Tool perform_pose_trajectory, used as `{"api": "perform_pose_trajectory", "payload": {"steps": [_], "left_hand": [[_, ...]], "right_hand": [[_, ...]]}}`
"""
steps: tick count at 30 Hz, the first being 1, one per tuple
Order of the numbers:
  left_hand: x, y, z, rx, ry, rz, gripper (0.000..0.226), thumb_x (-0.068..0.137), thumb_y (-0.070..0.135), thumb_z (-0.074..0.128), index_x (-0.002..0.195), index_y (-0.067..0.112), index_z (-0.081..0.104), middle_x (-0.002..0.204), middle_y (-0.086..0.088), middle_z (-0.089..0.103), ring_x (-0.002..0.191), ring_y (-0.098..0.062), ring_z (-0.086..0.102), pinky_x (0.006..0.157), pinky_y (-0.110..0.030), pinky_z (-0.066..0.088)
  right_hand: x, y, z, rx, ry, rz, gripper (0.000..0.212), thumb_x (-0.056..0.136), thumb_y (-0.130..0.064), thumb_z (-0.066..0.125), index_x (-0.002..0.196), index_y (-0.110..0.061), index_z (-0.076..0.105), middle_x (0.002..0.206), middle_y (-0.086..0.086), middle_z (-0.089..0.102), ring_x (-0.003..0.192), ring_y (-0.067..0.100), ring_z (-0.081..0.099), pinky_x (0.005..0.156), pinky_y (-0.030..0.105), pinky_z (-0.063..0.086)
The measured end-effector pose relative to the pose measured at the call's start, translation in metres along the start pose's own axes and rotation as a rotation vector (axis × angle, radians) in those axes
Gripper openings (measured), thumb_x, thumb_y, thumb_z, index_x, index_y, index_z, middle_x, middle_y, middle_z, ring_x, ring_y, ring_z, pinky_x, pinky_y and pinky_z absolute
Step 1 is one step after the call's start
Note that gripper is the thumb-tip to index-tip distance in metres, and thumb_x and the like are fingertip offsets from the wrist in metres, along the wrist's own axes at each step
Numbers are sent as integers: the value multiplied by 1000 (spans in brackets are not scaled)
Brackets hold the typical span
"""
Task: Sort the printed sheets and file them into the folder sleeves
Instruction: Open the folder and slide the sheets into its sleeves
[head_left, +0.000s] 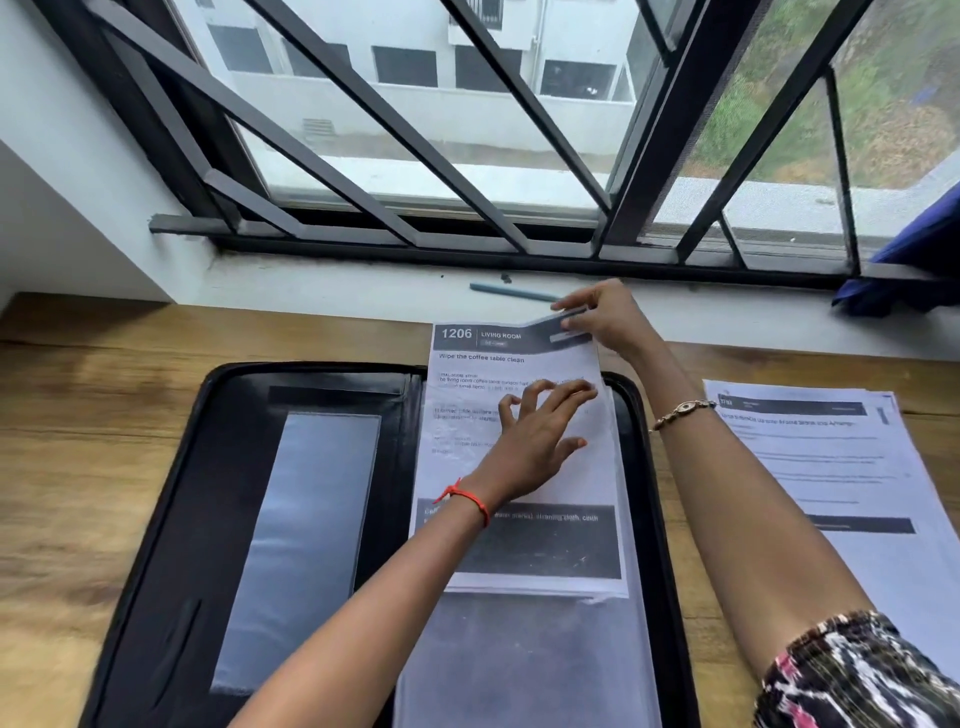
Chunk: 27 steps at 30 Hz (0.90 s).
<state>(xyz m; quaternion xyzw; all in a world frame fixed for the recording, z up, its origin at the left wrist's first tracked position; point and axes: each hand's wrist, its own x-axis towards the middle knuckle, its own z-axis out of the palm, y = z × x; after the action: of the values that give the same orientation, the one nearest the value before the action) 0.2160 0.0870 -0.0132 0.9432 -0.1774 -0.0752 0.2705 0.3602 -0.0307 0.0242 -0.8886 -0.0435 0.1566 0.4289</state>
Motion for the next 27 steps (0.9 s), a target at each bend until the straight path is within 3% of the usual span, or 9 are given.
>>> {"api": "perform_pose_trajectory", "payload": {"steps": [2,5,9,11,15,20,24,27], "left_hand": [[0,-1,0,6,-10,1,52,98,27,44,145,28,24,152,14,18,134,-16,13,100,-37,12],[1,-4,1,33,-39,0,54,97,25,45,146,27,22,153,12,17,137,-19,12,105,-40,12],[-11,-15,8,123,-33,1,53,98,28,42,147,21,25,158,5,6,144,-21,3,112,-47,9],[-23,-23,15,220,-21,-18,59,95,43,24,149,20,20,159,4,-1,146,-21,-6,113,-53,3],[-44,-38,26,293,-30,-121,82,80,71,-9,148,24,-8,155,4,-19,139,-13,-27,109,-56,-18],[-48,-50,34,366,98,-136,70,93,63,4,148,21,18,156,-2,17,144,-20,4,108,-59,-4],[-45,-50,34,356,119,-124,70,94,63,4,149,23,18,156,0,15,144,-21,10,108,-60,-3],[-47,-50,36,354,124,-114,70,93,63,4,150,23,15,157,0,12,144,-21,7,108,-61,-1]], "right_hand": [[1,-5,-1,-177,-138,20,32,73,15,60,102,4,70,91,11,67,76,16,59,70,24,51],[-3,-10,-2,-359,-305,68,31,71,14,59,97,3,72,74,10,65,56,11,51,55,20,45],[-3,-16,4,-493,-370,-1,22,76,4,64,95,-1,73,82,12,68,66,13,54,61,23,41],[-2,-18,11,-463,-378,-30,20,78,0,67,97,-1,73,87,13,69,74,14,55,61,21,41],[-2,-20,29,-432,-357,-89,17,78,0,68,94,-1,74,91,14,72,72,12,57,58,12,40],[-6,-29,36,-531,-498,-45,17,78,2,66,93,-1,74,85,13,70,66,13,58,60,20,48],[-12,-30,39,-598,-616,-7,20,80,6,61,96,1,72,71,9,66,51,8,56,53,21,47],[-17,-30,41,-626,-669,21,25,81,10,55,97,3,71,66,3,63,55,9,57,53,20,49]]}}
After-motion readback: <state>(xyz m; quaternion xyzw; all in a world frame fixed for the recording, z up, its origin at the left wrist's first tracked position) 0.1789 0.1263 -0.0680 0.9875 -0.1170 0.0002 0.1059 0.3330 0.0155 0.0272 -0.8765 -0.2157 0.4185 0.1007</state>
